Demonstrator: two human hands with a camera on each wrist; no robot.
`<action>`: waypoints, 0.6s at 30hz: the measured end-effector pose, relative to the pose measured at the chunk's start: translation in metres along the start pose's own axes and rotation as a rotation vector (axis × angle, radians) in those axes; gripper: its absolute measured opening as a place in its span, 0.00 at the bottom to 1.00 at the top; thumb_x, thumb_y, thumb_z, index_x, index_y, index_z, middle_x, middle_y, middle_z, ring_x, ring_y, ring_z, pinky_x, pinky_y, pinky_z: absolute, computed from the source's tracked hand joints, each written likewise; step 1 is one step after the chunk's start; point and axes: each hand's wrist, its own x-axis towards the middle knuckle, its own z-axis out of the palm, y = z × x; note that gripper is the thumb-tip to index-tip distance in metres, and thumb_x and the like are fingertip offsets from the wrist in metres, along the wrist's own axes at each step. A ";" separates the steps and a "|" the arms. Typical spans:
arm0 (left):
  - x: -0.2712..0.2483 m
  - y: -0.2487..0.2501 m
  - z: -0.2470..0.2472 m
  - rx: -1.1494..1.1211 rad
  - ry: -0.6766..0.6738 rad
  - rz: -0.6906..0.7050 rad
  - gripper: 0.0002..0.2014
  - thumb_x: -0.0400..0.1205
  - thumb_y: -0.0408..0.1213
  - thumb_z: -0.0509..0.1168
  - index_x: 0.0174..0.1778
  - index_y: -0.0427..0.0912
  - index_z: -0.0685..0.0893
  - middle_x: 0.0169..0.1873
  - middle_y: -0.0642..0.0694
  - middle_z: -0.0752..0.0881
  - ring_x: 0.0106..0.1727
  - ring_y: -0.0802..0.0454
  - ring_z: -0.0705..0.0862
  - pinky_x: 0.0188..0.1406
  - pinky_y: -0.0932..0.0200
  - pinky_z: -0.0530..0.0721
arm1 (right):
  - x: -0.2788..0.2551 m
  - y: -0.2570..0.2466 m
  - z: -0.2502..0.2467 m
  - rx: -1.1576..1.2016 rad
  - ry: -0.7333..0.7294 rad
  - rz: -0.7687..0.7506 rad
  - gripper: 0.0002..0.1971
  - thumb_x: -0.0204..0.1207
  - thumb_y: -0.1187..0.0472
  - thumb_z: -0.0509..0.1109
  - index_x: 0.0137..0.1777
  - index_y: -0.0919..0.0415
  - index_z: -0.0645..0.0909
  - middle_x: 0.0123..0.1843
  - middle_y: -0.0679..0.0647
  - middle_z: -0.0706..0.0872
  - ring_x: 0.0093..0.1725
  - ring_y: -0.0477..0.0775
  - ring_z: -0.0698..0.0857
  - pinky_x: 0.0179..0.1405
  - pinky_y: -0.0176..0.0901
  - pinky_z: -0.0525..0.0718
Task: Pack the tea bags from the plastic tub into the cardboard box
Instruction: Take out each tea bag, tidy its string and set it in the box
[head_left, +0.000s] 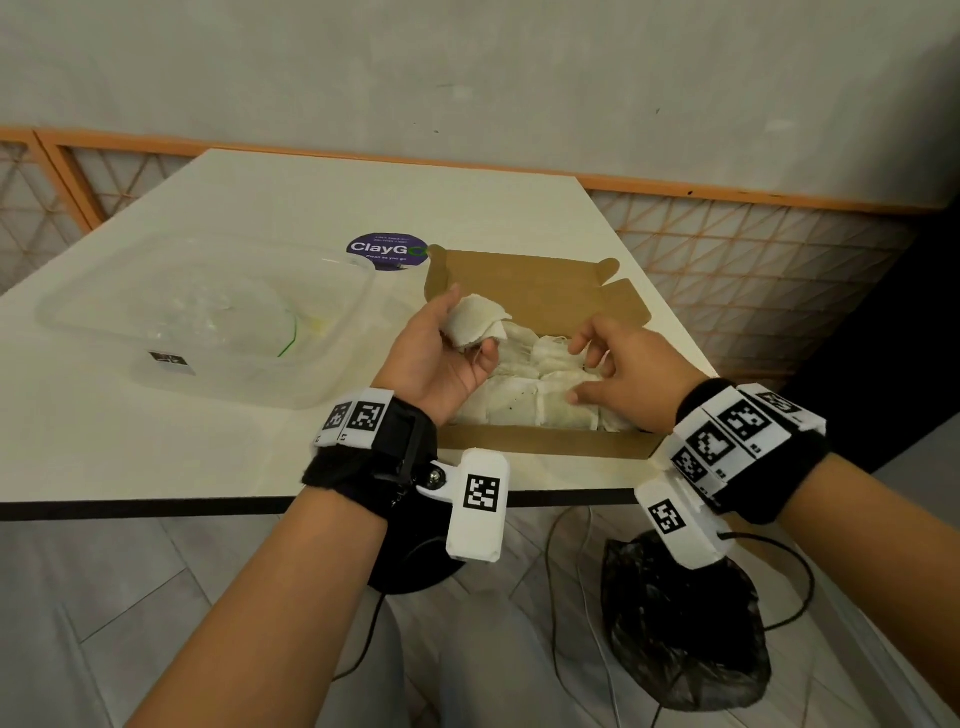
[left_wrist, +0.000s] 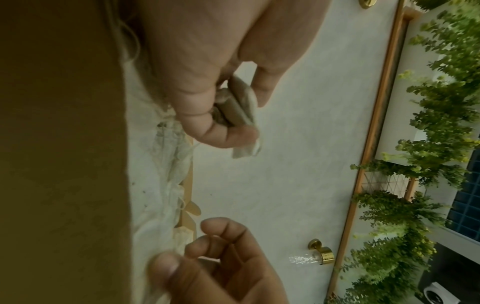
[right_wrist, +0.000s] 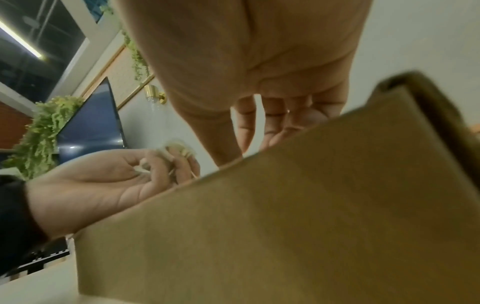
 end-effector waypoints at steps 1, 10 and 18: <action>0.000 0.001 0.000 -0.010 -0.006 -0.014 0.12 0.85 0.42 0.59 0.56 0.36 0.75 0.43 0.39 0.81 0.37 0.49 0.81 0.26 0.65 0.84 | 0.000 -0.003 0.000 0.007 0.041 -0.023 0.17 0.69 0.60 0.77 0.50 0.49 0.72 0.44 0.46 0.77 0.40 0.47 0.77 0.36 0.29 0.71; -0.001 -0.001 -0.001 0.109 -0.122 -0.093 0.16 0.87 0.40 0.54 0.65 0.34 0.74 0.52 0.36 0.83 0.43 0.44 0.87 0.34 0.58 0.88 | 0.016 -0.052 -0.004 -0.044 0.008 -0.257 0.25 0.69 0.55 0.76 0.66 0.49 0.75 0.57 0.46 0.72 0.52 0.43 0.73 0.52 0.35 0.72; -0.003 -0.005 -0.003 0.165 -0.187 -0.035 0.09 0.85 0.32 0.57 0.59 0.39 0.77 0.49 0.41 0.86 0.46 0.49 0.87 0.45 0.59 0.87 | 0.036 -0.042 -0.002 0.459 0.052 0.002 0.10 0.71 0.51 0.74 0.50 0.50 0.82 0.44 0.48 0.85 0.43 0.46 0.85 0.44 0.33 0.83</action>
